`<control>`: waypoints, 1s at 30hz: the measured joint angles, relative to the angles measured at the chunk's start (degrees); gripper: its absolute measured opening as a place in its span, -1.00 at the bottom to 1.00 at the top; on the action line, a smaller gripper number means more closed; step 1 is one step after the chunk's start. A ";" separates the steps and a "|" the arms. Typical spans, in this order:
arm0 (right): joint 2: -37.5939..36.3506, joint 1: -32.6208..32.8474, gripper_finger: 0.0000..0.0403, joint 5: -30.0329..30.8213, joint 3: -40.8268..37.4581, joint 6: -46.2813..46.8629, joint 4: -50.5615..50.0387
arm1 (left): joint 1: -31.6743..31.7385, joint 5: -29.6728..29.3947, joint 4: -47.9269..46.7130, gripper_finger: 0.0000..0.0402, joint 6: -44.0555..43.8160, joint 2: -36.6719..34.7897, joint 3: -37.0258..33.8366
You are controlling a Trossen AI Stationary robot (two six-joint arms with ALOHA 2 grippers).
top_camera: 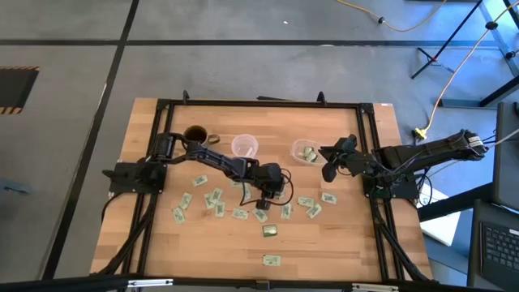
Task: Pick and place items into bin
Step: Put the white stevia packet into the left transparent bin
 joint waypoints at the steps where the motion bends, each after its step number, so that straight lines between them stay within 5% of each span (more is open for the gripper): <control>1: 0.00 0.00 -0.67 0.00 0.00 0.00 0.00 | 0.01 0.08 0.00 -0.62 -0.13 0.00 0.00; 30: 0.00 0.00 -0.67 0.00 0.00 -0.02 -0.02 | -0.01 -0.09 -2.92 -0.98 -0.43 -2.70 -0.34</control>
